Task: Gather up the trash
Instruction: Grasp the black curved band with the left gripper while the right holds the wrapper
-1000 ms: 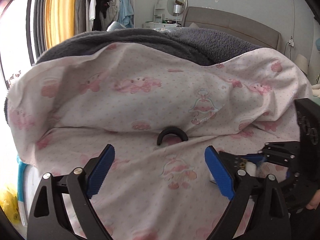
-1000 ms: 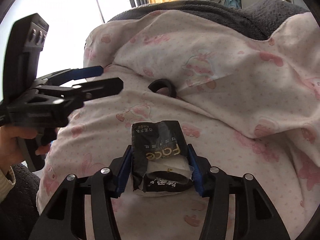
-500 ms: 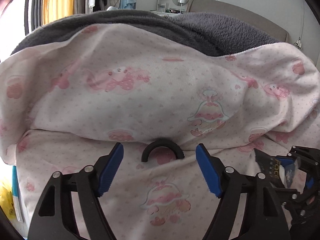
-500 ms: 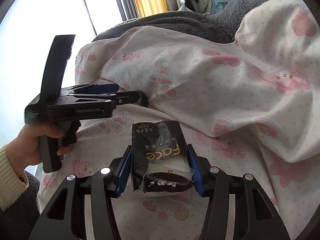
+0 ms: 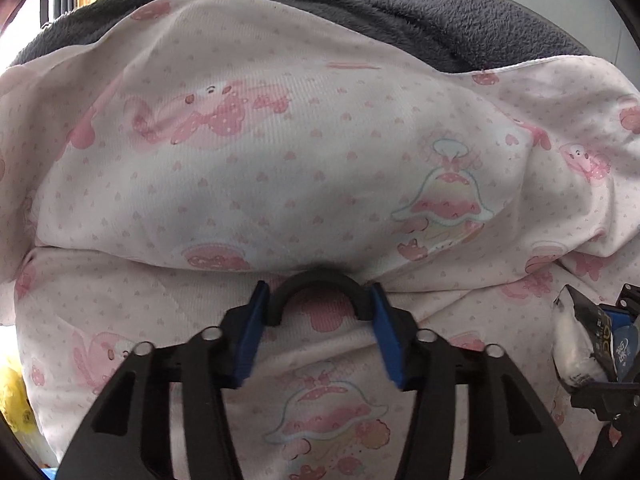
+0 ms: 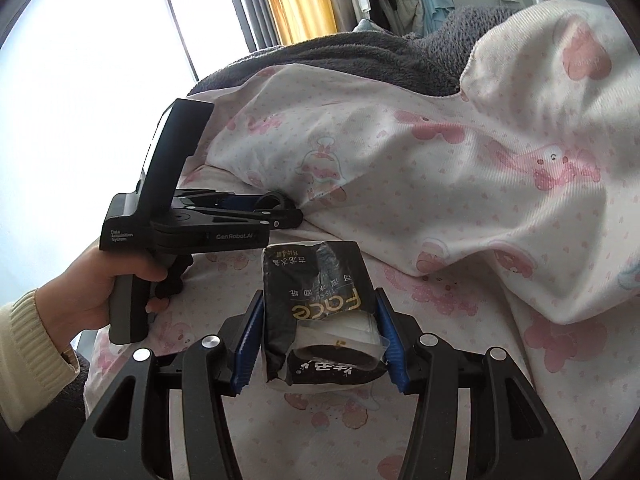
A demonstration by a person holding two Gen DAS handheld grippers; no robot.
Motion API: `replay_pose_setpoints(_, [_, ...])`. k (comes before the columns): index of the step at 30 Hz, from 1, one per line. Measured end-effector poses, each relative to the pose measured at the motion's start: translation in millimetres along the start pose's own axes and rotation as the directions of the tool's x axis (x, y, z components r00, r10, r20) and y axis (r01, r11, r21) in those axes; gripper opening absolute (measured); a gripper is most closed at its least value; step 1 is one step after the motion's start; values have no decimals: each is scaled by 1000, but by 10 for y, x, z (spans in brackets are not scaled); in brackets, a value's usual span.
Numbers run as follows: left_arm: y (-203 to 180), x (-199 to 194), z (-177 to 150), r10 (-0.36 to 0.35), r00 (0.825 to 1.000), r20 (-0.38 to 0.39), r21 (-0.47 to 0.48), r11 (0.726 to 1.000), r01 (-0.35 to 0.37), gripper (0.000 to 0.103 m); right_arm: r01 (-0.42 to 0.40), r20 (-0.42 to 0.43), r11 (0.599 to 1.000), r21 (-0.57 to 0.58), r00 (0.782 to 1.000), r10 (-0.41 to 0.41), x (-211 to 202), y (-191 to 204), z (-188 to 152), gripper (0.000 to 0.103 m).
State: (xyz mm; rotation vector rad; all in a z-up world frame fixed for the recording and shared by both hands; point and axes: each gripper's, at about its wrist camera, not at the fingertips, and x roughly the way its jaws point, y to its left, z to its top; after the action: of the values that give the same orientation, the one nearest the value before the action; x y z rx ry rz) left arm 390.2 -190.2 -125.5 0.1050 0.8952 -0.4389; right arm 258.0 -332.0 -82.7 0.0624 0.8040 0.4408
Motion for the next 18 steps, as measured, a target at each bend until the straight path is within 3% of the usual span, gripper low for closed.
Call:
replay_pose_setpoints(4, [2,-64,-14,-11,1000,24,-2,1000,11,50,8,12,1000,-2,1000,-8,-48,18,26,53])
replay_pose_setpoints(8, [139,-386,-173,-34,996,83,-14,999,35,50,20,26,1000,18,999,-20,-101,-1,34,53])
replay_pose_setpoints(18, [208,-1085,-576,27,979,203,-21,1000,-23,50,39,30,998,44,999,-40,-231,189,-65,53])
